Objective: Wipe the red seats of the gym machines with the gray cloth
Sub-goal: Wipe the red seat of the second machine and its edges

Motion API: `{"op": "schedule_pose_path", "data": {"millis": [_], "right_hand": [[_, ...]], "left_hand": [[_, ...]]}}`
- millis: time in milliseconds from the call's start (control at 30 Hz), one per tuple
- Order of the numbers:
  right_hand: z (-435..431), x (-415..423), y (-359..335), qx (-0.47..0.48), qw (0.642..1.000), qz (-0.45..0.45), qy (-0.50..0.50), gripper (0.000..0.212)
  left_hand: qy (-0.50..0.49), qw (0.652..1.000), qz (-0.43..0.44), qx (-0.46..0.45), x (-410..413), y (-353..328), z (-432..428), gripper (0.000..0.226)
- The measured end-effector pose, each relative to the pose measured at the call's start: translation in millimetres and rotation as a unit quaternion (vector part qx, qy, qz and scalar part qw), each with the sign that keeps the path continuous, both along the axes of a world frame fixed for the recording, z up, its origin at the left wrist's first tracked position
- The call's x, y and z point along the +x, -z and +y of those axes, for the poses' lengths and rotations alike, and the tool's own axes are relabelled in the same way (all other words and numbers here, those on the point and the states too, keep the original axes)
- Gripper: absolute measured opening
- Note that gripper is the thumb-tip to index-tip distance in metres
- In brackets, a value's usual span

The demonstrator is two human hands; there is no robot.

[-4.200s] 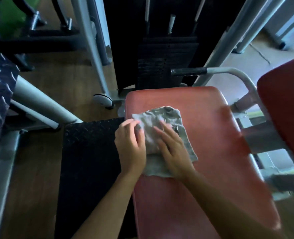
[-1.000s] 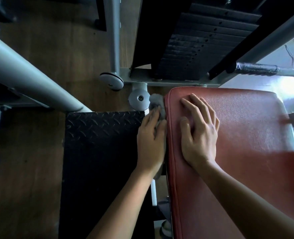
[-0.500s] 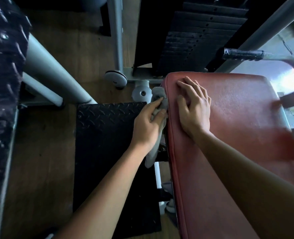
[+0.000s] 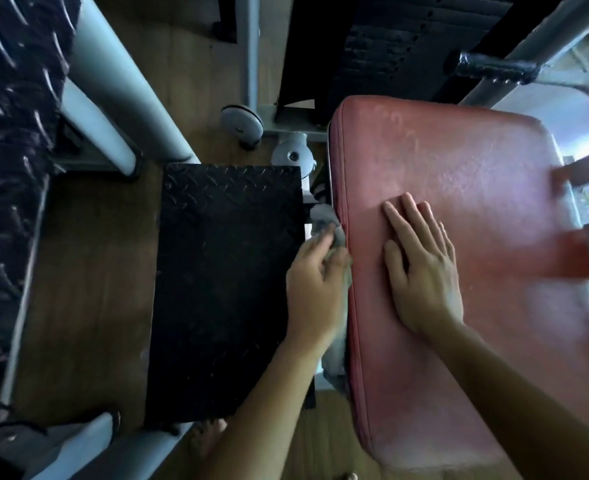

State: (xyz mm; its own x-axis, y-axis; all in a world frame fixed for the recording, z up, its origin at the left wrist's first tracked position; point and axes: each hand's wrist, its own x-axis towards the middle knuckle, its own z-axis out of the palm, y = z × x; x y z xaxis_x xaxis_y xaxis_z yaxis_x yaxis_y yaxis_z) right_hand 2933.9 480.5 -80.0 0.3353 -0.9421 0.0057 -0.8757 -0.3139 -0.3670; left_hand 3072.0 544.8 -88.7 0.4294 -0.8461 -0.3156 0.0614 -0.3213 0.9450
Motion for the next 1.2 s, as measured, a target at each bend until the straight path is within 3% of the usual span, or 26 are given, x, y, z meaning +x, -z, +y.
{"op": "schedule_pose_path", "data": {"millis": [100,200,367,467,600,767,1000,1200], "right_hand": [[0,-2,1,-0.007,1.0,0.0,0.0,0.051],[-1,-3,3,-0.014,1.0,-0.002,-0.001,0.051],[0,-4,4,-0.023,1.0,-0.011,0.005,0.051],[-1,-3,3,-0.026,1.0,-0.012,0.008,0.05],[-1,-2,3,-0.027,1.0,-0.014,0.007,0.051],[-1,-2,3,-0.029,0.999,-0.017,0.007,0.05],[-3,-5,4,-0.035,0.999,-0.015,0.004,0.05],[0,-11,4,-0.01,0.999,-0.049,-0.011,0.047]], "left_hand": [[-0.023,0.997,-0.072,-0.012,15,11,-48,0.036],[-0.026,0.998,-0.048,-0.015,27,13,-69,0.036],[0.011,0.999,-0.014,-0.046,8,16,-9,0.036],[-0.004,0.998,-0.041,-0.056,14,20,-35,0.036],[-0.039,0.997,-0.014,-0.061,25,17,-74,0.036],[0.042,0.998,-0.009,-0.045,24,14,-19,0.041],[0.054,0.998,-0.022,0.001,48,8,-76,0.045],[0.128,0.99,-0.055,0.009,42,1,-2,0.041]]}}
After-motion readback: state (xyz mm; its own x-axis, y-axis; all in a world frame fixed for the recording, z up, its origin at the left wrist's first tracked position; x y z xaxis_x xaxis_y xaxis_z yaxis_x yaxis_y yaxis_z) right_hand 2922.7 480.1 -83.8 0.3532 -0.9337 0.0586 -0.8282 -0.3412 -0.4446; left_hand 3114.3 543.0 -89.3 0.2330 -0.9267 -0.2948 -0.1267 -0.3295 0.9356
